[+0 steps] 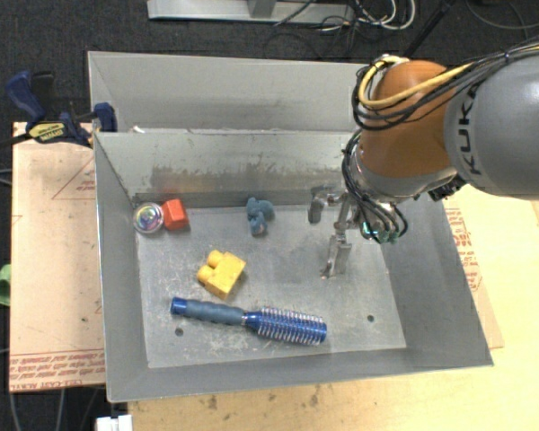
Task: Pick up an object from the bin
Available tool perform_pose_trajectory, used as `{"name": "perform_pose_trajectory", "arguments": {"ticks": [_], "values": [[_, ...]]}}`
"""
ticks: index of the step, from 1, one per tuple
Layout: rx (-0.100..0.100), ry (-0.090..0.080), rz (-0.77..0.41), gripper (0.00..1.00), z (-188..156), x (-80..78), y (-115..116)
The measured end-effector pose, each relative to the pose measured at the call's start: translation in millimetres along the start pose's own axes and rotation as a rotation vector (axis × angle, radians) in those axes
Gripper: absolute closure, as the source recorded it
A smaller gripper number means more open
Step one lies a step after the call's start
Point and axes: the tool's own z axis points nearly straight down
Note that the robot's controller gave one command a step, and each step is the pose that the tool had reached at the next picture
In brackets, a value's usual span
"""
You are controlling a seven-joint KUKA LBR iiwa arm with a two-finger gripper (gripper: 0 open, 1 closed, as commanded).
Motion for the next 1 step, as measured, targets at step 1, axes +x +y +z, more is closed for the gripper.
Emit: {"name": "perform_pose_trajectory", "arguments": {"ticks": [1], "values": [[0.000, 0.002, -0.193, 0.00, 66.6, 103.1, 4.7]]}}
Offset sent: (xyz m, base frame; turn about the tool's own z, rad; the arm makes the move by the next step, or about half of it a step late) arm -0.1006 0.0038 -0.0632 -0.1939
